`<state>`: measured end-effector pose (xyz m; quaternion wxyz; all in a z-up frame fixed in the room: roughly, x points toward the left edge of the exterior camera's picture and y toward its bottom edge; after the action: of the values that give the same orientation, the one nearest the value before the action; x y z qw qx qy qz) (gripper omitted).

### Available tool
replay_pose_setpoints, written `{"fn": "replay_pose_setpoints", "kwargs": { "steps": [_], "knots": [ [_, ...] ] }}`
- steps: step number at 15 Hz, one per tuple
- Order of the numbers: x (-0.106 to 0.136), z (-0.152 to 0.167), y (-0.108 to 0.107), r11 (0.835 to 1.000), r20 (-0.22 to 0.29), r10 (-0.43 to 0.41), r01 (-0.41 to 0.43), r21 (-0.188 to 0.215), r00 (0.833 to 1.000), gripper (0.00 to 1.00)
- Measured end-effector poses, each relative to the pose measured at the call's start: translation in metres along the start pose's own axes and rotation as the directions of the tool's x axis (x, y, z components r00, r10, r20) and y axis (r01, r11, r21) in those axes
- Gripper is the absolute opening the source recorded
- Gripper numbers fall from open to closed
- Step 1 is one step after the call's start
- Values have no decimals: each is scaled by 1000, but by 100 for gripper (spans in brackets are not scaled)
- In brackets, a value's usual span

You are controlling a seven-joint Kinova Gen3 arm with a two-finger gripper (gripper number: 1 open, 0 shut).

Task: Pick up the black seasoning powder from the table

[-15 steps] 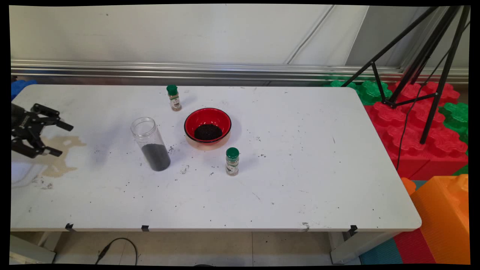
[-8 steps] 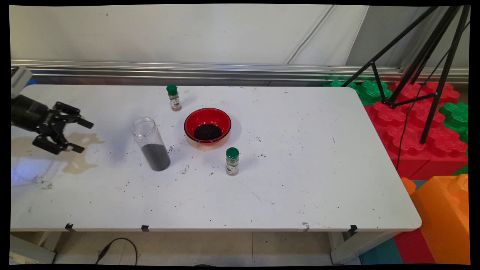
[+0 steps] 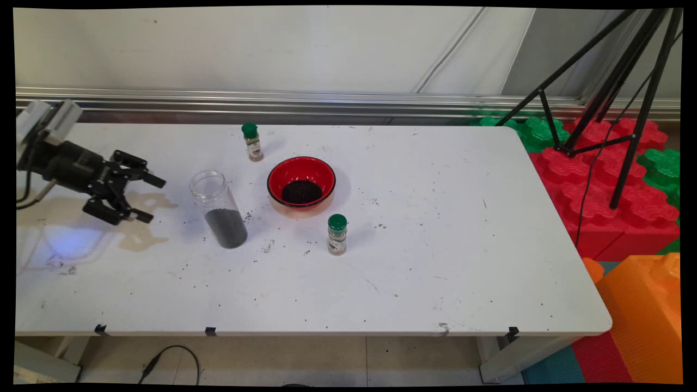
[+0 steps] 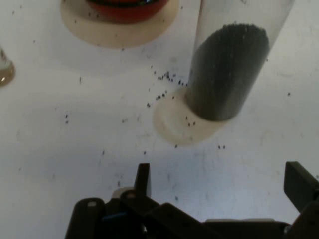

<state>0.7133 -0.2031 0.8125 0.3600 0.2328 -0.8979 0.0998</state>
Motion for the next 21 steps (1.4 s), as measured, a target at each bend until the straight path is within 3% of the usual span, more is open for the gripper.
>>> {"fn": "replay_pose_setpoints", "kwargs": {
  "steps": [12, 21],
  "knots": [
    [18, 61, 2, 998, -107, 42, -47, -41, 993, 100],
    [28, 100, 8, 995, -234, 70, -85, -55, 970, 100]
  ]
}}
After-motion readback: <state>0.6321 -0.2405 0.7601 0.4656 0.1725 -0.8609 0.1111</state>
